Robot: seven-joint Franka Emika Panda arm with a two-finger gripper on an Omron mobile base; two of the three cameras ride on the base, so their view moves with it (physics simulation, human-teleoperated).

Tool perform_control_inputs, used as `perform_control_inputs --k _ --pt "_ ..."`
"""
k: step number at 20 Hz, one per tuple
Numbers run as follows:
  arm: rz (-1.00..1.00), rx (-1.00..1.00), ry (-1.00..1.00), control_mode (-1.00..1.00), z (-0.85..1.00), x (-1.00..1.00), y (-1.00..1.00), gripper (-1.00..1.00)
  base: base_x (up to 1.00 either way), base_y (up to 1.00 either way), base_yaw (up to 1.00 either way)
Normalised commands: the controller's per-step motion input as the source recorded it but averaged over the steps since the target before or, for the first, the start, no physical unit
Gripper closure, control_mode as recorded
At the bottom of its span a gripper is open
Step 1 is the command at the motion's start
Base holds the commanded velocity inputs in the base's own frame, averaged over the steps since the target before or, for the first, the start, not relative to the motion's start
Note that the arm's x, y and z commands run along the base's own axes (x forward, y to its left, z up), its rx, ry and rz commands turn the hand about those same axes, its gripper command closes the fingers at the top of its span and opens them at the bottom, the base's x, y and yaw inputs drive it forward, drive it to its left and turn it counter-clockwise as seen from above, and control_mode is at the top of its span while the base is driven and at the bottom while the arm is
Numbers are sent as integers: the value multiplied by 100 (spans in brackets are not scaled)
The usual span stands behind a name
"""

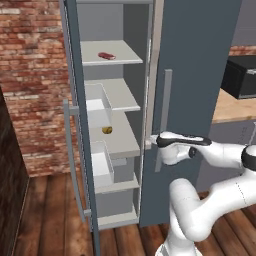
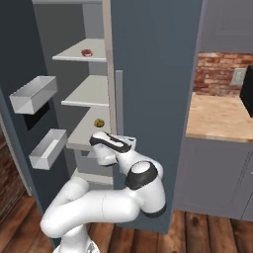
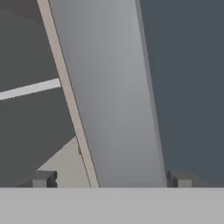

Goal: There's a steak in the fridge that needs to be moved to the freezer for freezing. Pick up the steak from the fridge, place it on any shelf in the freezer, and close the fridge and freezer doors when done.

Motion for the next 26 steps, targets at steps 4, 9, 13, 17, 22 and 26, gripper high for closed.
perform_control_inputs --k 4,9,13,17,22,26 --pt "-2 1 -25 -100 81 -34 0 -100 0 0 0" --pt "-3 3 -30 -100 73 -44 -5 -100 0 0 0" --pt "-7 4 -29 -100 66 -38 -2 -100 0 0 0" --pt "-5 5 -28 -100 66 -52 0 -100 0 0 0" --pt "-10 1 -9 -100 88 -75 0 -100 0 0 0" --pt "-6 -6 8 -100 100 -69 -1 -100 0 0 0"
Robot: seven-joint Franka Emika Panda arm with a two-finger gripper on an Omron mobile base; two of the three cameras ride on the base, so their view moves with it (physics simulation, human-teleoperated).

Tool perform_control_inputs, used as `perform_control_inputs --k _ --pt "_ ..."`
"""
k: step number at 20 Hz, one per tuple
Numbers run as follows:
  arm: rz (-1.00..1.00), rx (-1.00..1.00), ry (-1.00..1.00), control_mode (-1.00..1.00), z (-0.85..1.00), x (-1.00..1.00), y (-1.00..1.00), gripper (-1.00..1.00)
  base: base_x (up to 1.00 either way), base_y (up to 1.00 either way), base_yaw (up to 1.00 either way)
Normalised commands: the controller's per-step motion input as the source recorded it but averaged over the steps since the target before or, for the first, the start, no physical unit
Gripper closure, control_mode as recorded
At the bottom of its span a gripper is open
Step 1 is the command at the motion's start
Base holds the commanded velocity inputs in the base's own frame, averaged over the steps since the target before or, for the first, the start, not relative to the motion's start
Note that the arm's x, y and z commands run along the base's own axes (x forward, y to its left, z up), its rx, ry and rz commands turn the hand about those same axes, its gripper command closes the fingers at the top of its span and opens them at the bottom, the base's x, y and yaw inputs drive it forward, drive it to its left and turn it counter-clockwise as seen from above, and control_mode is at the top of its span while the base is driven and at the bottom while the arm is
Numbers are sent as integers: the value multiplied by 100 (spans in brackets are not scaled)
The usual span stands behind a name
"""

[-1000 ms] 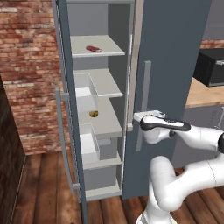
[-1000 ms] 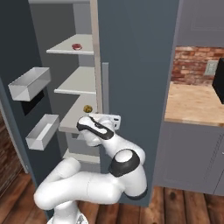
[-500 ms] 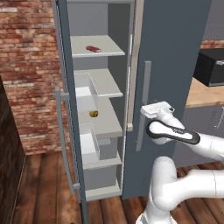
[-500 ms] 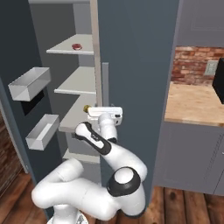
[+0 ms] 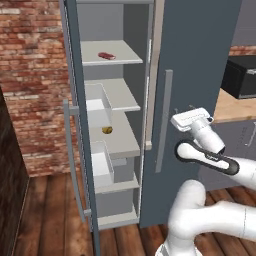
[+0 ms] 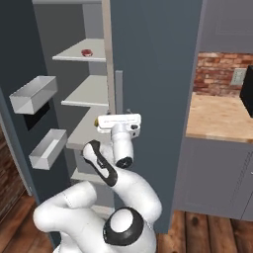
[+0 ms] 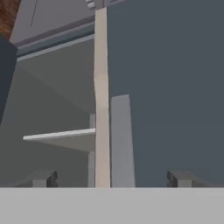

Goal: There's a steak in the fridge that needs to be moved to the freezer for freezing. Pick up the steak from the fridge, place it on any shelf in the freezer, and close the fridge and freezer doors when done.

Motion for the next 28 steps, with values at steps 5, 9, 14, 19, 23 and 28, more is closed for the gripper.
perform_control_inputs --k 5,9,14,19,23,28 --pt "-6 -14 29 -100 100 -78 0 -100 0 0 0" --pt "-4 -18 59 -100 89 -72 0 -100 0 0 0" --pt "-4 -14 53 -100 65 -63 2 -100 0 0 0" --pt "-1 -5 10 -100 10 -78 19 -100 0 0 0" --pt "0 0 -7 -100 -25 -56 68 -100 0 0 0" --pt "-1 0 0 -100 -2 -16 100 -100 0 0 0"
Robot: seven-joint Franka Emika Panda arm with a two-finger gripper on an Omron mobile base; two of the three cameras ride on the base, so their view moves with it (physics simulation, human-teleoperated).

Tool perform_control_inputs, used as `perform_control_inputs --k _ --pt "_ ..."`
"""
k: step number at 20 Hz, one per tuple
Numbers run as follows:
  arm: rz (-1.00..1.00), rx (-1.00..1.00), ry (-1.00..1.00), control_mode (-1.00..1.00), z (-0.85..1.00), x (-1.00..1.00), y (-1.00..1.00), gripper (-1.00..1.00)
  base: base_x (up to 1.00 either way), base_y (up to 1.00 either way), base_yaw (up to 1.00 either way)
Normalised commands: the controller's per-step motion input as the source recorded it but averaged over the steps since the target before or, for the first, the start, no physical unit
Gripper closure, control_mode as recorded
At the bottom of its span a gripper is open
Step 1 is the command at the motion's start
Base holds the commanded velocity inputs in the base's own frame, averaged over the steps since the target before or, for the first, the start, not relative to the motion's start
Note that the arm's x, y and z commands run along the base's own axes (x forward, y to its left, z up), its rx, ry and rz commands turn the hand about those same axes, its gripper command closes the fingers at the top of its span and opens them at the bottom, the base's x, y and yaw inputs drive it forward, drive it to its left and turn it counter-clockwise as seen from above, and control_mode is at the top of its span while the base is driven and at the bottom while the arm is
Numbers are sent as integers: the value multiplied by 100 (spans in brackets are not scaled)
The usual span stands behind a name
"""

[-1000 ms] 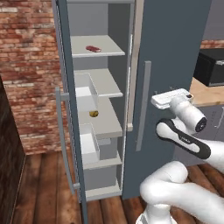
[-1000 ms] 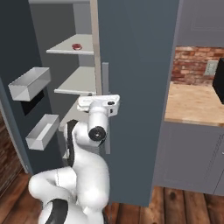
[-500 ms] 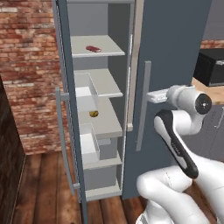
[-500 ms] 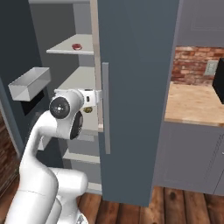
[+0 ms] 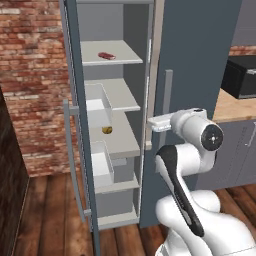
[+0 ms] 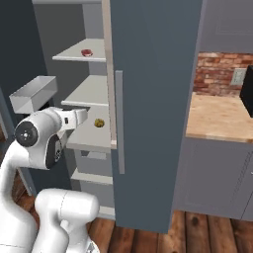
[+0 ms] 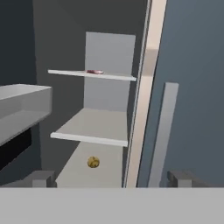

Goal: There's a steak in the fridge that needs to be moved to the freezer for freezing. Pick up the steak from the fridge, place it on any shelf in the freezer, and close the fridge and freezer doors when done.

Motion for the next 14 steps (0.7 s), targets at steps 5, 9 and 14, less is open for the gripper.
perform_control_inputs --k 5,9,14 --pt "-5 0 -1 -100 0 -19 100 -100 0 0 0" --pt "-8 5 -1 -100 -1 -18 100 -100 0 0 0" --pt "-8 16 -7 -100 -11 -28 79 -100 0 0 0"
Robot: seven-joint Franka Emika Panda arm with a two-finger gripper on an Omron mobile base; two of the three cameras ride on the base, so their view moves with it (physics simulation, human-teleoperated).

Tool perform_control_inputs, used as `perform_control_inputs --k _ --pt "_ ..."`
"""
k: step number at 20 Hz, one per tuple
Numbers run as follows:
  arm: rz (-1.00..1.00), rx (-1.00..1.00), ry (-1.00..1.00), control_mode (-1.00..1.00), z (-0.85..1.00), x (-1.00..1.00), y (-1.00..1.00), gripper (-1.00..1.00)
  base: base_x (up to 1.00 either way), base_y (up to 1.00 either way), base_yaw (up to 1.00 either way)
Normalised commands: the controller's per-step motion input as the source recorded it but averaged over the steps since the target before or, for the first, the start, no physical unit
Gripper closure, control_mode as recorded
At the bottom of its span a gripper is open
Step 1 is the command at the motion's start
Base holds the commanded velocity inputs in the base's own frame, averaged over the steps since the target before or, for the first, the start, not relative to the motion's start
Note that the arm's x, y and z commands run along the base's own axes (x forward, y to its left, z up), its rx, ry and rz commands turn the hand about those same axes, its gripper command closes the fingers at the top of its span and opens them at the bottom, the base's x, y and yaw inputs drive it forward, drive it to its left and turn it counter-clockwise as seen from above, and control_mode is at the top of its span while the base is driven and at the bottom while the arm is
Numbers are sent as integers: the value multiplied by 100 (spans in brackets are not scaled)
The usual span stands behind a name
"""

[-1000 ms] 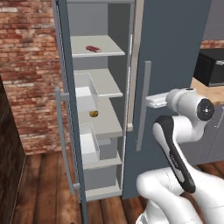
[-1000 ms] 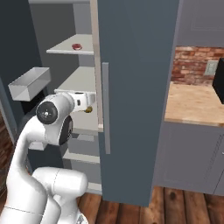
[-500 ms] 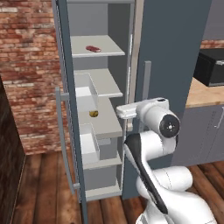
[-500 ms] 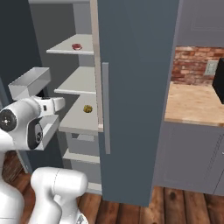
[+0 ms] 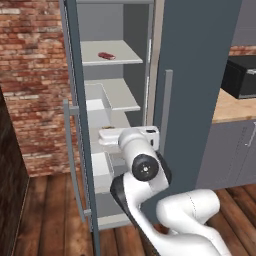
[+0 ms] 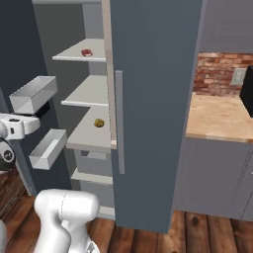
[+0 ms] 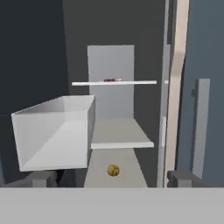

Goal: There's a steak in the fridge that needs to be moved to the freezer for freezing. Pick up the steak from the fridge, place it on any shelf in the freezer, and close the fridge and freezer doors when done.

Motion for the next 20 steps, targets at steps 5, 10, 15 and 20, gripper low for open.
perform_control_inputs --k 5,10,15,20 --pt "-8 16 -6 -100 -9 -26 71 -100 0 0 0" --pt "-7 2 0 -100 -11 0 83 -100 0 0 0" --pt "-14 -6 0 -100 -19 3 99 -100 0 0 0" --pt "-22 -2 0 -100 -39 0 88 -100 0 0 0"
